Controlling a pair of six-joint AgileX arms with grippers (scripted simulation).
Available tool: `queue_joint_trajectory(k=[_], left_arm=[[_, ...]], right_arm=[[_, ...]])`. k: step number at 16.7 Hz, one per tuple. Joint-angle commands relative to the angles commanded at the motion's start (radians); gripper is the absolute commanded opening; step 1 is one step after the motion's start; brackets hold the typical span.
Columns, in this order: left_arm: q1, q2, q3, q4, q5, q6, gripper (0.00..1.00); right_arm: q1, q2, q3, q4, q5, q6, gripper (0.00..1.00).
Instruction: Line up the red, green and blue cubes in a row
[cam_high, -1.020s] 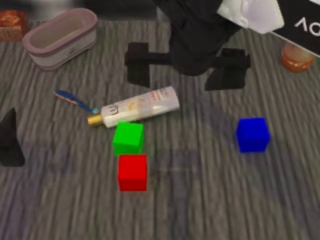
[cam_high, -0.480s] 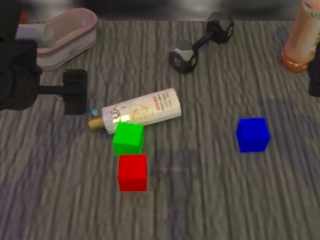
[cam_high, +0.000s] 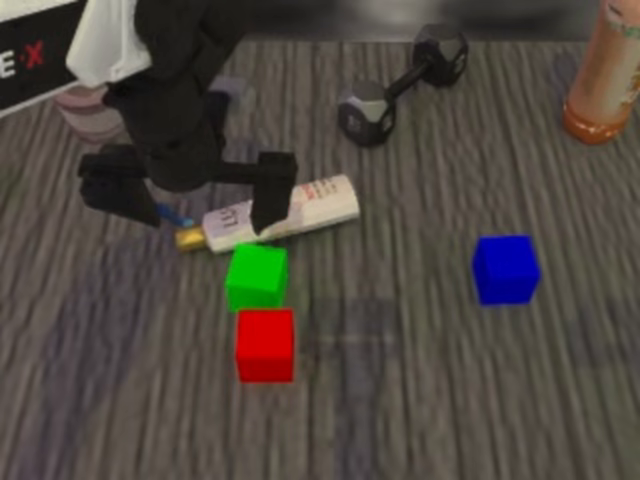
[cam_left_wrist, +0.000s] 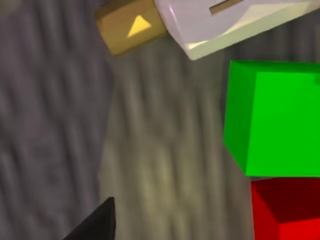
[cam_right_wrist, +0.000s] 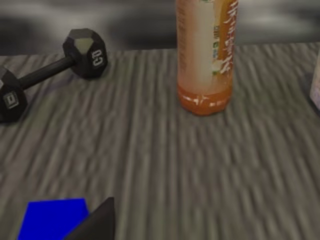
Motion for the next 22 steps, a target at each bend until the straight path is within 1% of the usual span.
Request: queue_joint_trajectory(k=[4,7,14,20,22], left_arm=[[-0.047,0.192,0.168,-0.099,0.0,-0.032,1.0],[-0.063,0.251,0.227,-0.131,0.0,-0.043,1.0],[-0.062,0.265,0.223,-0.118,0.0,-0.043,1.0],[-0.062,0.328,0.087,0.088,0.0,-0.041,1.0],[-0.063,0.344,0.055,0.133,0.0,-0.041,1.0]], right_arm=[[-0.076,-0.208,-0.2,0.179,-0.055,-0.066,1.0],[-0.102,-0.287,-0.267,0.247,-0.078,-0.085,1.0],[-0.105,-0.294,-0.273,0.253,-0.08,-0.087,1.0],[-0.105,-0.294,-0.273,0.253,-0.08,-0.087,1.0],[-0.105,-0.294,-0.273,0.253,-0.08,-0.087,1.0]])
